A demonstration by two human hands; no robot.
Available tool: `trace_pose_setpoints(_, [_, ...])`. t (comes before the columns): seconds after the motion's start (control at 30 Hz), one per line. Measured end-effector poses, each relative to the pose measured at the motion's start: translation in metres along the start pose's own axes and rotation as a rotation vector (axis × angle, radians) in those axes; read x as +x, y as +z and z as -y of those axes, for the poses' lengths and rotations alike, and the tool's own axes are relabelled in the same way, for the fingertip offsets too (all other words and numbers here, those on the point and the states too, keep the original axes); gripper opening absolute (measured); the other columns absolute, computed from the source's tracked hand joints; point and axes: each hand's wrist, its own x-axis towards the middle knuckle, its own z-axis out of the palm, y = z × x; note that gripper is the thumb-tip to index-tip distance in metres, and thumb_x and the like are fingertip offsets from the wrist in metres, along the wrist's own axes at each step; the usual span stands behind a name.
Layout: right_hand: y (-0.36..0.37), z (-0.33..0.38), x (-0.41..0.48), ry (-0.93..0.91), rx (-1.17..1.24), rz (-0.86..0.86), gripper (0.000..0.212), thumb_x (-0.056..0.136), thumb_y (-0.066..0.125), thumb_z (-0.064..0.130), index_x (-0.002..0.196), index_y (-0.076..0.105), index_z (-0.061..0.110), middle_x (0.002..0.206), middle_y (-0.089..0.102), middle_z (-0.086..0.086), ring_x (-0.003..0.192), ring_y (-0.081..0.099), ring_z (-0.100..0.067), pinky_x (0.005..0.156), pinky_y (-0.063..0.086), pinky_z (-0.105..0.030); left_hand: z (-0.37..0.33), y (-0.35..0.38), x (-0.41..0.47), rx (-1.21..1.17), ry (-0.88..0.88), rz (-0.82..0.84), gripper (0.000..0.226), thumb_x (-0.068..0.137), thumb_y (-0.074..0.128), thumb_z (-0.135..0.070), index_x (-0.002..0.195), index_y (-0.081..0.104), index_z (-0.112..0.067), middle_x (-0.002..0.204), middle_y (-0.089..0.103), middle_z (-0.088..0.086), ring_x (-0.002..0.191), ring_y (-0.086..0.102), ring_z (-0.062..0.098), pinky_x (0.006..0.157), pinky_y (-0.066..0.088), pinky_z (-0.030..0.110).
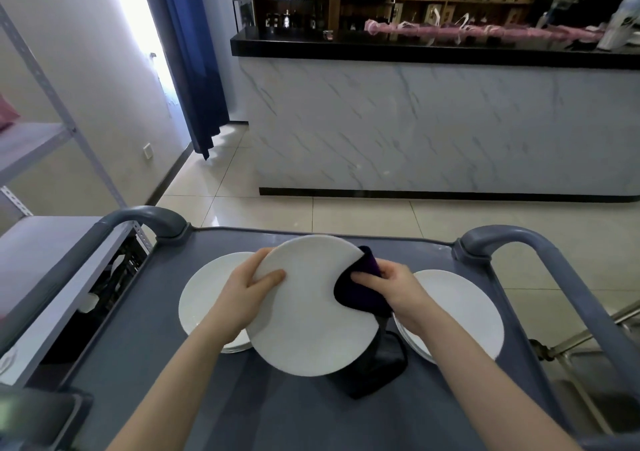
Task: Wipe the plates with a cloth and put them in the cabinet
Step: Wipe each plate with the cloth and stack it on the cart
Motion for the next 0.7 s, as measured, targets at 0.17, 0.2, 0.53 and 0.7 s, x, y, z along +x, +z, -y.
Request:
trace_pose_setpoints(0.17, [0.023, -0.04, -0.02, 0.1, 0.428, -0.101, 0.032, 0.081, 0.071, 0.012, 0.111, 0.068, 0.003, 0.109, 0.073, -0.017, 0.098, 0.071, -0.03, 0.076, 0.058, -0.032, 0.012, 0.013, 0.001, -0.36, -0.076, -0.243, 0.024, 0.099, 0.061, -0.017, 0.111, 0.068, -0.037, 0.099, 0.076, -0.01, 0.084, 0.072, 0.007, 0.06, 0.056, 0.019])
trace_pose_setpoints(0.2, [0.025, -0.043, -0.022, 0.119, 0.443, -0.096, 0.032, 0.081, 0.071, 0.012, 0.112, 0.068, 0.002, 0.109, 0.073, -0.016, 0.098, 0.071, -0.029, 0.074, 0.058, -0.031, 0.013, 0.014, 0.002, -0.372, -0.091, -0.246, 0.024, 0.099, 0.06, -0.017, 0.111, 0.067, -0.036, 0.099, 0.076, -0.01, 0.083, 0.072, 0.006, 0.059, 0.056, 0.019])
trace_pose_setpoints(0.53, [-0.004, 0.022, 0.012, -0.009, -0.245, 0.131, 0.011, 0.081, 0.075, 0.009, 0.091, 0.076, 0.015, 0.092, 0.077, -0.006, 0.083, 0.072, -0.016, 0.075, 0.057, -0.028, -0.012, -0.003, 0.018, 0.117, -0.094, 0.248, 0.024, 0.099, 0.064, -0.028, 0.109, 0.065, -0.049, 0.102, 0.074, -0.011, 0.088, 0.073, 0.011, 0.067, 0.056, 0.022])
trace_pose_setpoints(0.7, [0.0, 0.018, 0.017, -0.02, -0.092, 0.064, 0.015, 0.085, 0.072, 0.008, 0.1, 0.074, 0.01, 0.1, 0.075, -0.014, 0.091, 0.072, -0.027, 0.085, 0.057, -0.039, -0.025, -0.003, 0.025, 0.086, -0.061, 0.098, 0.029, 0.089, 0.073, -0.036, 0.111, 0.066, -0.054, 0.1, 0.074, -0.015, 0.087, 0.072, 0.008, 0.068, 0.057, 0.022])
